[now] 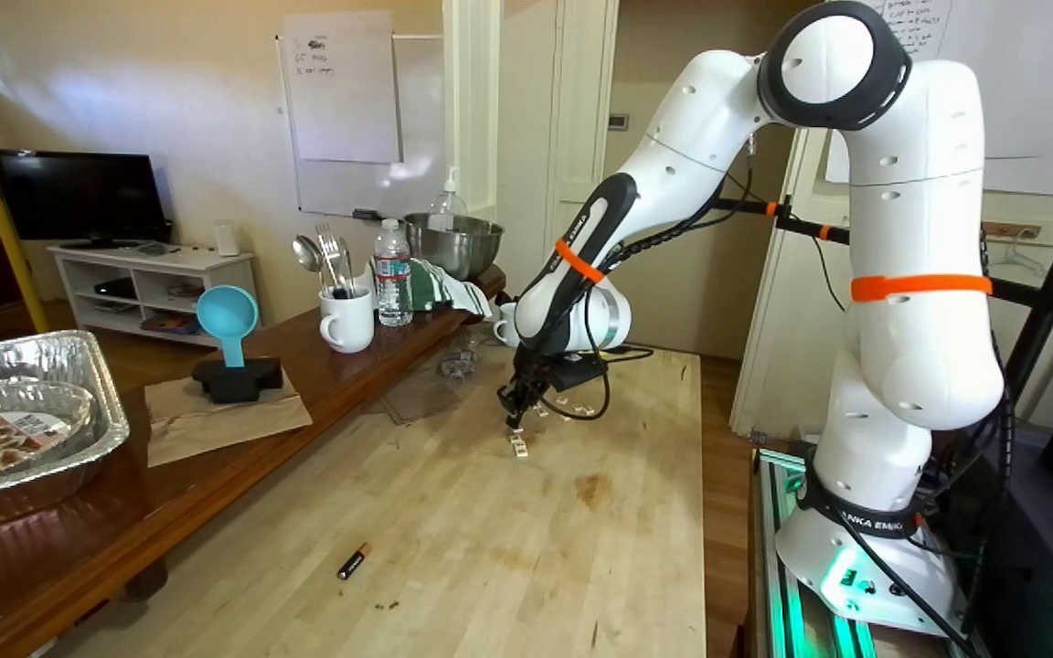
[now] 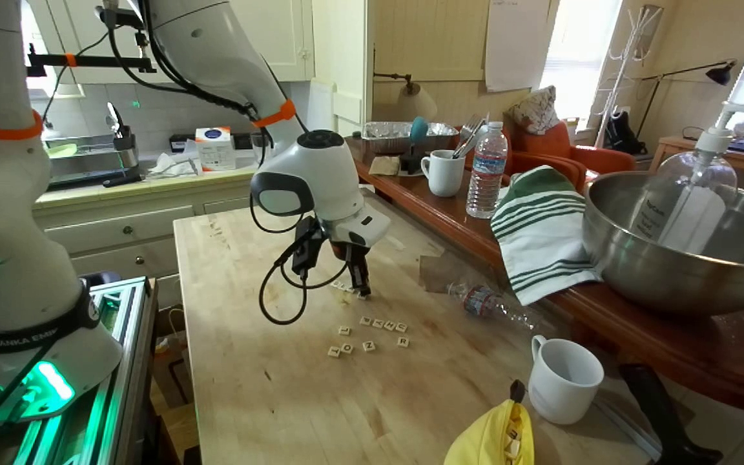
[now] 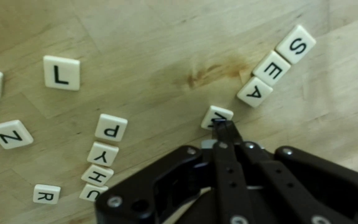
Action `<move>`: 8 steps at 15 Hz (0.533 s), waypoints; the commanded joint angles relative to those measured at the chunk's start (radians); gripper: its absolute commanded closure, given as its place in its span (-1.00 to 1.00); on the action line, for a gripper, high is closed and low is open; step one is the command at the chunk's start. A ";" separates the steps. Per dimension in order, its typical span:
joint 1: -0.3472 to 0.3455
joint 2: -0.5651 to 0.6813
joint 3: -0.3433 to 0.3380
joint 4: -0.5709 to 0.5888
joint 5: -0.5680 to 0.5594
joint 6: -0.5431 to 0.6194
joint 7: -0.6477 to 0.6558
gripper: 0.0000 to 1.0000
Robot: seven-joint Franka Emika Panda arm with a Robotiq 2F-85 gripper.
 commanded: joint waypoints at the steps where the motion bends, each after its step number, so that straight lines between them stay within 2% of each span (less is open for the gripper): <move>1: 0.033 0.041 -0.011 0.012 0.003 0.018 0.085 1.00; 8: 0.052 0.046 -0.020 0.009 -0.006 0.028 0.191 1.00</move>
